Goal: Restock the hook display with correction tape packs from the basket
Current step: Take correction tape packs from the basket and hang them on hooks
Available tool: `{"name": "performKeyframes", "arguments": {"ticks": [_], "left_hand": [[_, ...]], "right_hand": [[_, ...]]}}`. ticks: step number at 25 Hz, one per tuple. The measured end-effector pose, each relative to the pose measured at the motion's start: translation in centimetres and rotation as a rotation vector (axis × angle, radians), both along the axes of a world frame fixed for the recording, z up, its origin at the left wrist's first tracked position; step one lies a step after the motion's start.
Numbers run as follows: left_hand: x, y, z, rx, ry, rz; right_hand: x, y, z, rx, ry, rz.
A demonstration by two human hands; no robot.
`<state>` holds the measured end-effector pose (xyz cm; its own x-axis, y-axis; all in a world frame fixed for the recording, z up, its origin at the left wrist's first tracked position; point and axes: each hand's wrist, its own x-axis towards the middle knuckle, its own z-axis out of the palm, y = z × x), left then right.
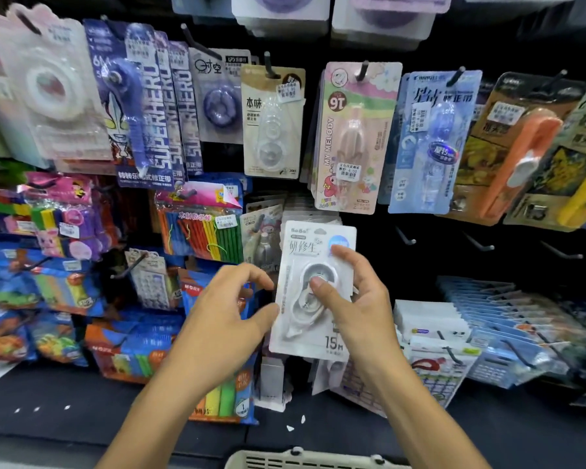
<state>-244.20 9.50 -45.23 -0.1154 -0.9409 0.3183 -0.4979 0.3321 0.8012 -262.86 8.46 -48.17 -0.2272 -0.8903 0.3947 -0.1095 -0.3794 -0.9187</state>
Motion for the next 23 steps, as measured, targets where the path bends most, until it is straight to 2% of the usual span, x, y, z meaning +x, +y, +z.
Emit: {"name": "performKeyframes", "arguments": {"ticks": [4, 6, 10, 12, 14, 17, 21, 23], "left_hand": [[1.0, 0.4, 0.7, -0.006, -0.007, 0.066], [1.3, 0.5, 0.6, -0.024, -0.040, 0.069], [2.4, 0.7, 0.5, -0.078, -0.095, 0.127], [2.8, 0.4, 0.5, -0.122, -0.245, 0.152], [2.8, -0.2, 0.9, -0.204, -0.389, 0.136], [2.6, -1.0, 1.2, -0.199, -0.387, 0.116], [2.7, -0.8, 0.2, -0.168, -0.373, 0.091], [2.7, -0.6, 0.2, -0.165, -0.348, 0.081]], "right_hand": [[0.2, -0.9, 0.3, 0.078, 0.110, 0.043], [0.8, -0.9, 0.0, 0.069, 0.075, 0.066], [0.3, -1.5, -0.4, 0.080, -0.037, -0.026], [-0.2, -2.0, -0.8, 0.102, 0.086, -0.059], [0.1, -2.2, -1.5, 0.057, 0.305, -0.058], [0.2, -3.7, -2.3, 0.047, 0.487, -0.096], [-0.1, -6.9, -1.7, 0.059, 0.620, -0.156], [-0.3, -7.3, -2.0, 0.022, 0.613, -0.125]]}}
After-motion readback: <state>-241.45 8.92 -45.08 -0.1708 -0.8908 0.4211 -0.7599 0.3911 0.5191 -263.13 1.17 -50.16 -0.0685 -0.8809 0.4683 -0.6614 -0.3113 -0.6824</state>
